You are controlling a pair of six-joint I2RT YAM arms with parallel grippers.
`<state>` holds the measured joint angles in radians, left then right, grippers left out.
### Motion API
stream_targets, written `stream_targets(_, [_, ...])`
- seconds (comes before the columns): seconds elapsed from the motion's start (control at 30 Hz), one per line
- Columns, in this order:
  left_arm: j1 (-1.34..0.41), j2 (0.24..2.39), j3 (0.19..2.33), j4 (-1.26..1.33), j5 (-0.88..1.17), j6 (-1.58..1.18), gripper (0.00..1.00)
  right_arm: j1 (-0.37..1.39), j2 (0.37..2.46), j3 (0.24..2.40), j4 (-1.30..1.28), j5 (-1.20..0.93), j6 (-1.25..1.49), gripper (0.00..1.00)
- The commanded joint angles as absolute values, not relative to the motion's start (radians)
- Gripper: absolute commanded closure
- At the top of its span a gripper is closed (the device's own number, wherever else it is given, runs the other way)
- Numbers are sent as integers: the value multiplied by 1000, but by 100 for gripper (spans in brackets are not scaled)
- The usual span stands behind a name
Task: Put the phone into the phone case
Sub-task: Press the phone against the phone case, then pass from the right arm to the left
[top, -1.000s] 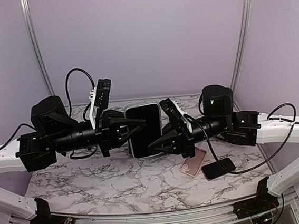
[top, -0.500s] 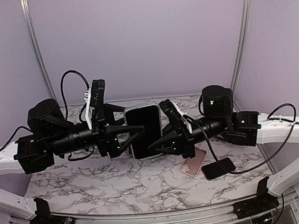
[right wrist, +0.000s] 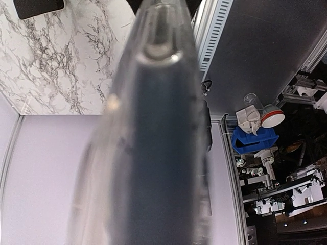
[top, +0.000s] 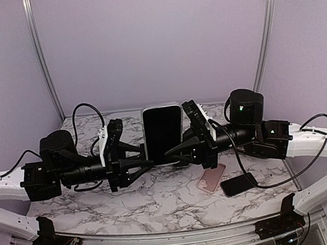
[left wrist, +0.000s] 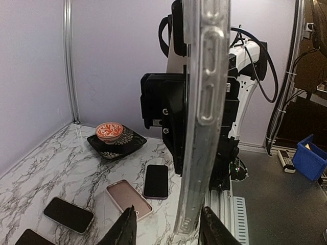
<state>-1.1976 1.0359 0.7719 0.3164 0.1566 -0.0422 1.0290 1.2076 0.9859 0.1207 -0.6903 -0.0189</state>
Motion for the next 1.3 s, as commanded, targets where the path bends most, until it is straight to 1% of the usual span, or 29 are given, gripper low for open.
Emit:
stream_targets(0.0, [-1203, 1063, 804, 336, 176, -18, 71, 1029, 1186, 1031, 195, -680, -11, 100])
stream_targets(0.1, [-1203, 1072, 814, 337, 188, -18, 100, 1029, 1187, 1031, 188, -678, -14, 100])
stream_targets(0.33, [-1203, 1053, 803, 342, 184, -36, 100, 1029, 1189, 1031, 183, -678, -15, 100])
stream_targets(0.37, [-1203, 1048, 801, 342, 177, -39, 96, 1029, 1188, 1031, 178, -678, -19, 100])
stream_targets(0.4, [-1203, 1042, 799, 342, 168, -41, 80, 1029, 1188, 1030, 174, -677, -22, 100])
stream_targets(0.43, [-1203, 1028, 797, 342, 163, -39, 70, 1029, 1188, 1031, 166, -677, -25, 100])
stream_targets(0.47, [-1203, 1016, 796, 343, 161, -35, 62, 1029, 1189, 1030, 162, -676, -26, 100])
stream_targets(0.5, [-1203, 1006, 796, 345, 161, -31, 58, 1029, 1189, 1029, 161, -679, -26, 100])
stream_targets(0.57, [-1202, 994, 804, 351, 157, -23, 53, 1029, 1196, 1031, 160, -686, -25, 100])
stream_targets(0.63, [-1203, 1000, 826, 357, 158, -18, 51, 1029, 1206, 1033, 159, -698, -23, 100])
stream_targets(0.77, [-1203, 1042, 876, 384, 180, -26, 50, 1029, 1222, 1042, 151, -709, -23, 100])
stream_targets(0.87, [-1203, 1085, 910, 409, 186, -40, 56, 1029, 1228, 1046, 151, -722, -24, 100])
stream_targets(0.93, [-1203, 1114, 933, 419, 206, -47, 63, 1029, 1230, 1049, 149, -728, -27, 100])
stream_targets(1.0, [-1203, 1141, 951, 424, 227, -54, 76, 1029, 1229, 1050, 149, -732, -31, 100])
stream_targets(1.1, [-1203, 1158, 960, 425, 247, -62, 98, 1029, 1225, 1051, 142, -732, -37, 100])
stream_targets(1.13, [-1203, 1159, 958, 427, 244, -63, 100, 1029, 1223, 1049, 142, -732, -38, 100])
stream_targets(1.27, [-1203, 1150, 946, 428, 231, -60, 100, 1029, 1220, 1049, 137, -730, -43, 100])
